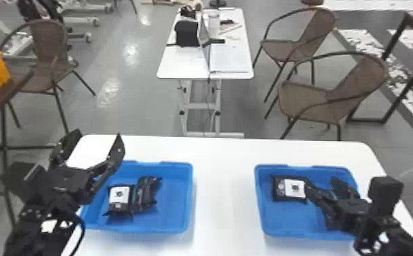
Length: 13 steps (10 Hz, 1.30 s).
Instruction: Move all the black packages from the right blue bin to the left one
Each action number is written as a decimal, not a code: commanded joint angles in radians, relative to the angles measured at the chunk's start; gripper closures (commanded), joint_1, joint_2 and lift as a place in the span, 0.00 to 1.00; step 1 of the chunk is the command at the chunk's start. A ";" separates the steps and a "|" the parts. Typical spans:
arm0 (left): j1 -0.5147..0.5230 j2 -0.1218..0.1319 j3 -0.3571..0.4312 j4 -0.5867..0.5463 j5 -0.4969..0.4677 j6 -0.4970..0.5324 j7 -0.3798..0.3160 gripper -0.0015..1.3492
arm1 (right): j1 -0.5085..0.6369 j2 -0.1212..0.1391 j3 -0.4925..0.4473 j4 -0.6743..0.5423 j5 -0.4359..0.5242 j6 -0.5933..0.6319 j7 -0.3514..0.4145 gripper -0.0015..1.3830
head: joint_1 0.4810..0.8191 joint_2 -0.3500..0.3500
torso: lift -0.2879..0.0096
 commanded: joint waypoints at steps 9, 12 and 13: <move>0.002 -0.003 -0.001 0.001 0.014 0.014 0.000 0.18 | -0.327 -0.047 0.105 0.593 0.090 -0.046 0.127 0.31 | 0.63 0.48 | 0.97; 0.011 -0.003 0.002 0.006 0.044 0.015 0.005 0.18 | -0.426 -0.037 0.128 0.709 0.161 -0.067 0.123 0.31 | 0.63 0.53 | 0.97; 0.013 -0.003 0.002 0.006 0.052 0.017 0.006 0.18 | -0.443 -0.037 0.128 0.729 0.170 -0.067 0.107 0.31 | 0.63 0.54 | 0.97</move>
